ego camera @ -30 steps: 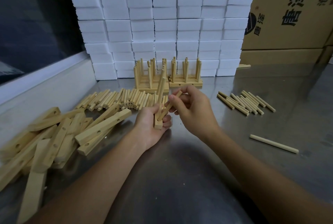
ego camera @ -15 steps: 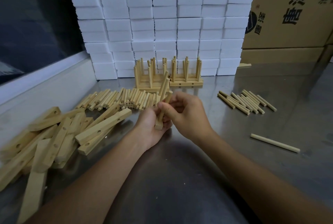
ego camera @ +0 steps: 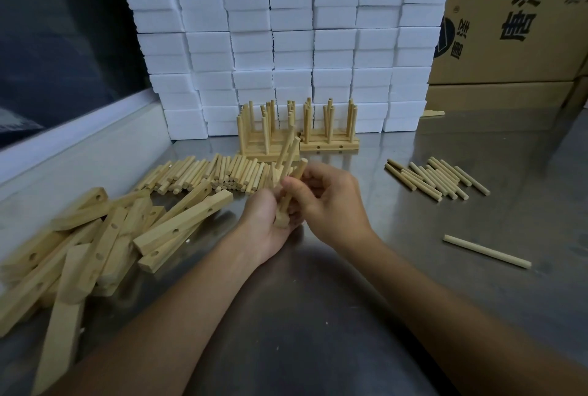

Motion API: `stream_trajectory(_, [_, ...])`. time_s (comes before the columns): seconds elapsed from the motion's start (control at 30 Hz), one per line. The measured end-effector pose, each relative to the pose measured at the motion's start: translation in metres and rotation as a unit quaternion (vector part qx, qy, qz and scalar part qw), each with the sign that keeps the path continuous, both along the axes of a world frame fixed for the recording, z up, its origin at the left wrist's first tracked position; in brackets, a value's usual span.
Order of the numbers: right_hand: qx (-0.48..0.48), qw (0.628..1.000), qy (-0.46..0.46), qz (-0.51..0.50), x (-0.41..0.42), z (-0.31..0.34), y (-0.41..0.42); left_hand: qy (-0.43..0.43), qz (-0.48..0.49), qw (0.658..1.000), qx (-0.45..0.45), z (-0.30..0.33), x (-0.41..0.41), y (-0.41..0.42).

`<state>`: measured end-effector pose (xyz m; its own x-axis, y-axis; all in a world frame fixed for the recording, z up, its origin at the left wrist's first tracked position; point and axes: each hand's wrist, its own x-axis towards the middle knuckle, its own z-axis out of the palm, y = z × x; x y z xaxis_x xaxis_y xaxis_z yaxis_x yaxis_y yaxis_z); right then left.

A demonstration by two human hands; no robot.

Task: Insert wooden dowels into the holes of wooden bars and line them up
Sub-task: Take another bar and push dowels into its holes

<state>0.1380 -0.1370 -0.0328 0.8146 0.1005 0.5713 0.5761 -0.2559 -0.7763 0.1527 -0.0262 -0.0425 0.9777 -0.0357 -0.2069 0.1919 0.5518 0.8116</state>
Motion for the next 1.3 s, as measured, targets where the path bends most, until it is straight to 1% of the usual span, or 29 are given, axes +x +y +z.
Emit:
stream_trajectory(0.2, [-0.001,0.999,0.033,0.016,-0.001,0.004,-0.001,0.005,0.017,0.999,0.029,0.004,-0.005,-0.002])
stream_trajectory(0.4, [0.011,0.998,0.055,0.038,-0.001,0.007,-0.002,0.019,0.028,0.999,0.029,0.006,-0.005,-0.003])
stream_trajectory(0.5, [0.014,0.998,0.046,0.042,-0.001,0.006,-0.003,0.023,0.036,0.999,0.015,0.006,-0.007,-0.003])
stream_trajectory(0.6, [0.017,0.999,0.028,0.038,-0.002,0.001,-0.004,0.027,0.023,0.999,-0.019,0.008,-0.01,-0.002])
stream_trajectory(0.7, [0.014,1.0,0.016,0.017,-0.002,-0.003,-0.006,0.019,0.004,0.999,-0.035,0.007,-0.01,0.0])
stream_trajectory(0.8, [-0.005,1.0,-0.008,-0.017,0.001,-0.007,-0.01,0.022,-0.007,0.997,-0.069,0.008,-0.009,0.001])
stream_trajectory(0.93, [0.026,0.997,-0.006,-0.07,0.011,-0.008,-0.022,0.019,0.01,0.998,-0.054,0.006,-0.006,0.001])
stream_trajectory(1.1, [0.05,0.991,-0.019,-0.123,0.022,-0.01,-0.038,-0.023,0.022,0.998,-0.054,0.005,-0.006,0.002])
stream_trajectory(1.2, [0.062,0.988,-0.031,-0.137,0.026,-0.009,-0.043,-0.044,0.04,0.998,-0.031,0.005,-0.007,0.0])
stream_trajectory(1.3, [0.057,0.987,-0.026,-0.149,0.028,-0.009,-0.046,-0.052,0.058,0.996,-0.031,0.005,-0.007,0.0])
